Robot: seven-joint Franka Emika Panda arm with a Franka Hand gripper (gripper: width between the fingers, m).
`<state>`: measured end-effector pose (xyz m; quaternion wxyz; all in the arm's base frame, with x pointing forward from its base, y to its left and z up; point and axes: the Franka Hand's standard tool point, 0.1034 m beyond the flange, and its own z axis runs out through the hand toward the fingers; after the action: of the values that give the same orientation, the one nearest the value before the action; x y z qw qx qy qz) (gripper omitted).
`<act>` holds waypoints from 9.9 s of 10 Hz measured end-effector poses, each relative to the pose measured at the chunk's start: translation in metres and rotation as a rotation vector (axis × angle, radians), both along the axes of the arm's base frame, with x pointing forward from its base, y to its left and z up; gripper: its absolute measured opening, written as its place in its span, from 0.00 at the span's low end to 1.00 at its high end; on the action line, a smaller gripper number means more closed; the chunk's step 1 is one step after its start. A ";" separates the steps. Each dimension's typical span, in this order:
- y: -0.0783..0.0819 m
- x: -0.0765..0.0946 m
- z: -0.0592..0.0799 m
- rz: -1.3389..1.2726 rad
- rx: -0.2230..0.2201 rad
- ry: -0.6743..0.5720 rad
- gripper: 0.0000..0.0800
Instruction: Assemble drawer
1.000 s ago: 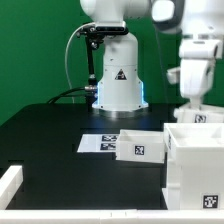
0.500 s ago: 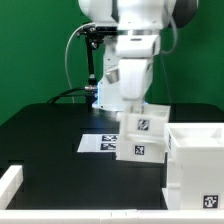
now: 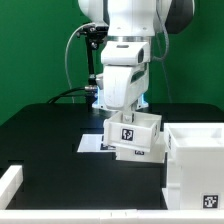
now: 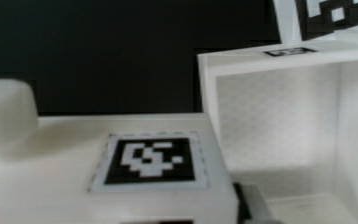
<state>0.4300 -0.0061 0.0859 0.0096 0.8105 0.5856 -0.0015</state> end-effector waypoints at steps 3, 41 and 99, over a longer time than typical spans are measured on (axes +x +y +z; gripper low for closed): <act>-0.003 -0.011 0.002 0.140 0.018 0.092 0.05; -0.036 0.127 -0.039 0.206 0.019 0.046 0.05; -0.015 0.118 -0.054 0.214 -0.019 0.027 0.05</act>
Offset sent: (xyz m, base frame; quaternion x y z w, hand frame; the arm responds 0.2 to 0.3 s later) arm -0.0065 0.0048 0.0094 0.0918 0.0575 -0.0947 0.9896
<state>0.5480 -0.0212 0.0318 0.0093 0.7432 0.6688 -0.0170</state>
